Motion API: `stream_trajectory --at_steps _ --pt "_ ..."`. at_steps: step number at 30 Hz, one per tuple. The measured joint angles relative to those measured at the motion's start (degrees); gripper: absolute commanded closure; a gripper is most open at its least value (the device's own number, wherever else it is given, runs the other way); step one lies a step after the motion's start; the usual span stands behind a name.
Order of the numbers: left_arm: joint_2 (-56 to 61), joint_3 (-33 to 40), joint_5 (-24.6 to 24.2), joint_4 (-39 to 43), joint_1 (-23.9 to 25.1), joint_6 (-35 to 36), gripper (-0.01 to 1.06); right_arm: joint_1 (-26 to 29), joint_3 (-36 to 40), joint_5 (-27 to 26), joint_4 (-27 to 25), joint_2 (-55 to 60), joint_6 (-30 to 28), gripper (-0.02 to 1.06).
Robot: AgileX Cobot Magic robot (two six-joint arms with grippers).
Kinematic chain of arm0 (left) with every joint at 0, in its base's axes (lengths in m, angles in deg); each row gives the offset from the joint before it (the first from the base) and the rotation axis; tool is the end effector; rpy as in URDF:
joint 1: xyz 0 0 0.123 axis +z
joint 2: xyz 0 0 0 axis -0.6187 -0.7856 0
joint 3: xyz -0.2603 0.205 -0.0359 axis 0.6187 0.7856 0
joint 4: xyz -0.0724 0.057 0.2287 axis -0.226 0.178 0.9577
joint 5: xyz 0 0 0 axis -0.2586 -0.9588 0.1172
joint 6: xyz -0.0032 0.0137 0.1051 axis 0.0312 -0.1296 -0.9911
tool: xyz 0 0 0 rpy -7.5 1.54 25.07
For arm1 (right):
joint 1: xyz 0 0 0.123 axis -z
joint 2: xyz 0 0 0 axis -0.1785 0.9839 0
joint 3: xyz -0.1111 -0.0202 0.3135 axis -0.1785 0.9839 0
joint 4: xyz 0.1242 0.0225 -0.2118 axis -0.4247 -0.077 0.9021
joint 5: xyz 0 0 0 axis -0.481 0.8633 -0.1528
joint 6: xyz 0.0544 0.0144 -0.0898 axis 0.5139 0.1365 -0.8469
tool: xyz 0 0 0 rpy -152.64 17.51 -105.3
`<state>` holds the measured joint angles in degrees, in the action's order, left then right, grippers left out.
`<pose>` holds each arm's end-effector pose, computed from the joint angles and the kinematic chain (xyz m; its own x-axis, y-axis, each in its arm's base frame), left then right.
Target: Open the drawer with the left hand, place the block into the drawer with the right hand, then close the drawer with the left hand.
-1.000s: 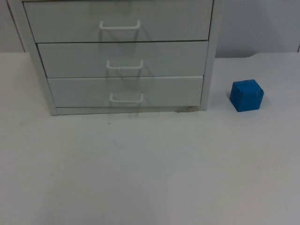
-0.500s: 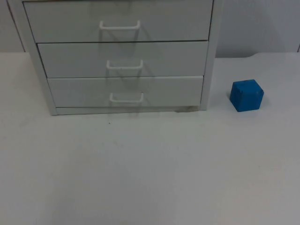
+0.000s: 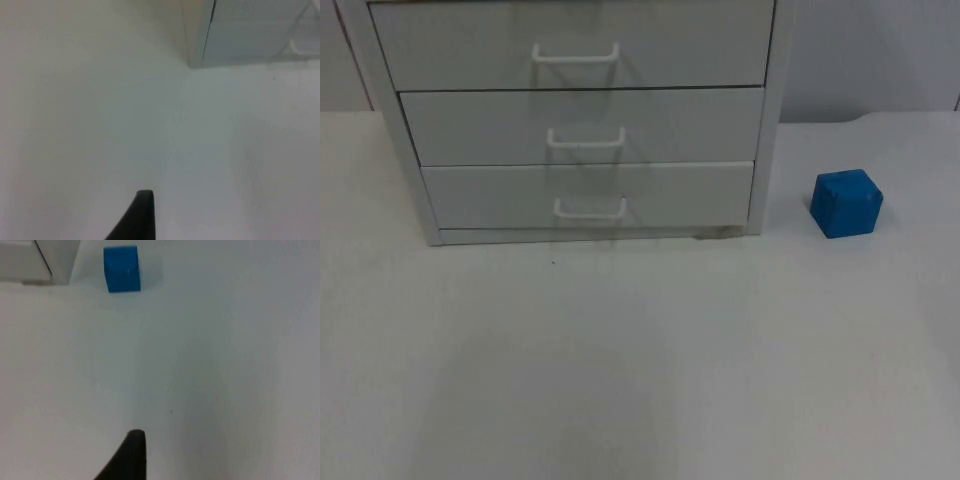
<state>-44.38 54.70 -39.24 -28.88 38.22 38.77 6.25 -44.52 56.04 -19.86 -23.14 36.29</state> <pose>0.0555 -0.0070 0.3115 -0.6854 -0.0310 -0.7275 0.0266 0.9974 -0.0675 0.0904 0.0051 0.3270 -0.7119 -0.1045 -0.6945 -0.1012 0.9938 -0.0458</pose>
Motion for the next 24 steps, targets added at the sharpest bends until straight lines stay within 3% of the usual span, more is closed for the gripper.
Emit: stream_trajectory --at_steps 8,12,18,24 --pt "-8.6 0.0 2.5 -3.8 0.0 -4.8 0.02 0.0 0.0 -0.2 0.0 7.3 0.0 0.00" --pt "-12.6 0.0 3.5 -9.4 0.0 -11.8 0.24 0.0 0.0 -0.6 0.0 8.7 0.0 0.00" --pt "-18.5 0.0 4.8 -17.2 -0.2 -23.3 0.30 0.0 0.0 -0.7 0.0 8.8 0.1 0.00" --pt "-25.1 -3.6 6.1 -17.7 -8.0 -31.1 0.30 0.0 0.0 -0.9 0.0 8.8 0.1 0.00"
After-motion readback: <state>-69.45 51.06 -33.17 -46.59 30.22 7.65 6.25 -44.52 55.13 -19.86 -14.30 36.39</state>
